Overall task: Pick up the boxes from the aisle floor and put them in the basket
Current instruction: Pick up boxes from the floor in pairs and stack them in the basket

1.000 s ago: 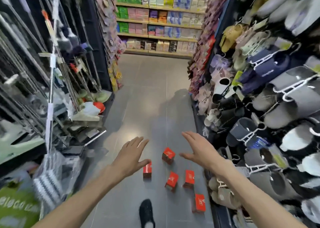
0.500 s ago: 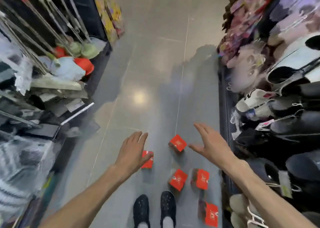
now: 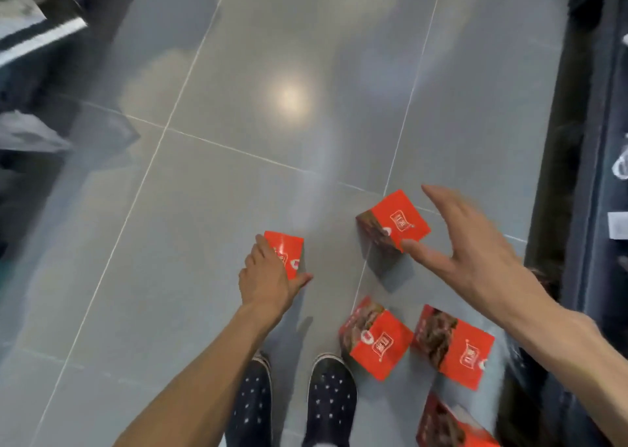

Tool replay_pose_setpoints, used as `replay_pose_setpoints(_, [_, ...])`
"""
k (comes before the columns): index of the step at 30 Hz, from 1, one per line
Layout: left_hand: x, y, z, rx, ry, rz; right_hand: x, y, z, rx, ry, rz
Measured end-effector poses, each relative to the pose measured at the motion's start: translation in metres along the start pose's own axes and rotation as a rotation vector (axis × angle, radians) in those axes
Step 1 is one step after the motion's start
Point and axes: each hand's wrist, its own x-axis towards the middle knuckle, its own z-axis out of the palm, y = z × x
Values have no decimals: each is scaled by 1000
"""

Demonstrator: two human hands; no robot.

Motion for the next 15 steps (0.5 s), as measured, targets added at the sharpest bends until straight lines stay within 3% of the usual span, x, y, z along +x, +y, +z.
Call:
replay_pose_setpoints(4, [12, -11, 29, -107, 114, -11, -10, 17, 35, 26, -32, 24])
replay_pose_setpoints(11, [-23, -25, -46, -150, -7, 263, 3, 19, 38, 129, -96, 124])
replay_pose_setpoints(15, [-36, -34, -83, -62, -53, 378, 27, 36, 67, 99, -132, 289])
